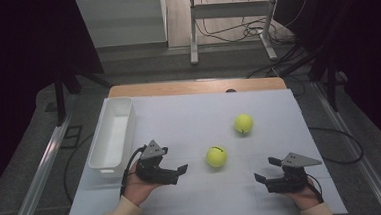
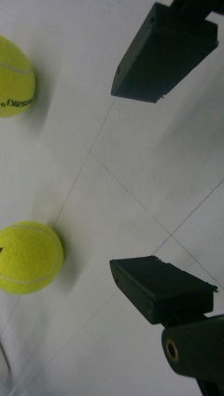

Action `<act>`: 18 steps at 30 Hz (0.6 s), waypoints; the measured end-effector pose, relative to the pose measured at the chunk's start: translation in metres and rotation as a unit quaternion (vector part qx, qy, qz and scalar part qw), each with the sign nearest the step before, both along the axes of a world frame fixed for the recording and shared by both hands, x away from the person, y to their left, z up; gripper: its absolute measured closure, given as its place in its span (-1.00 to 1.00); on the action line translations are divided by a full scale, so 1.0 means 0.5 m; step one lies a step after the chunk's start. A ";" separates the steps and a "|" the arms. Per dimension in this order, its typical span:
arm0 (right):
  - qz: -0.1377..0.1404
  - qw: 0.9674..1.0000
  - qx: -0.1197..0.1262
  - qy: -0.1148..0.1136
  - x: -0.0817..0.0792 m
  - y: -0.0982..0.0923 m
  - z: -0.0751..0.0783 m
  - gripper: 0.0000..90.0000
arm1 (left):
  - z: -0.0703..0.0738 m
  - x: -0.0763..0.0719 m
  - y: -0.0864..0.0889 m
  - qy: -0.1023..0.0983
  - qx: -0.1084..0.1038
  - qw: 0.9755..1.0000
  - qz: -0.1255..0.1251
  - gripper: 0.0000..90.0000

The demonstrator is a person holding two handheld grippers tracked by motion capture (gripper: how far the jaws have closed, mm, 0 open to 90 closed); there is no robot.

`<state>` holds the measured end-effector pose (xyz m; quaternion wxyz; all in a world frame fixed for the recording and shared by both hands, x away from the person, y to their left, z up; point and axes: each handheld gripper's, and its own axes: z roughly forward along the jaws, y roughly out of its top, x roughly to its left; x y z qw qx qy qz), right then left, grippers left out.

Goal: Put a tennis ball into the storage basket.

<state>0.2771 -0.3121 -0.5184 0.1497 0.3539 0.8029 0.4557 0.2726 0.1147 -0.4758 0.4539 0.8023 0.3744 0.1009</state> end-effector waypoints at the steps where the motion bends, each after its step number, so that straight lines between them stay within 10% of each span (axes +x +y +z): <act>1: 0.000 1.000 0.000 0.000 0.000 0.000 0.000 -0.66 | 0.000 0.001 -0.002 0.001 0.000 1.000 -0.001 -0.84; 18: 0.001 1.000 0.001 0.003 0.003 0.004 -0.001 -0.66 | -0.001 0.027 -0.029 0.014 -0.015 1.000 -0.010 -0.84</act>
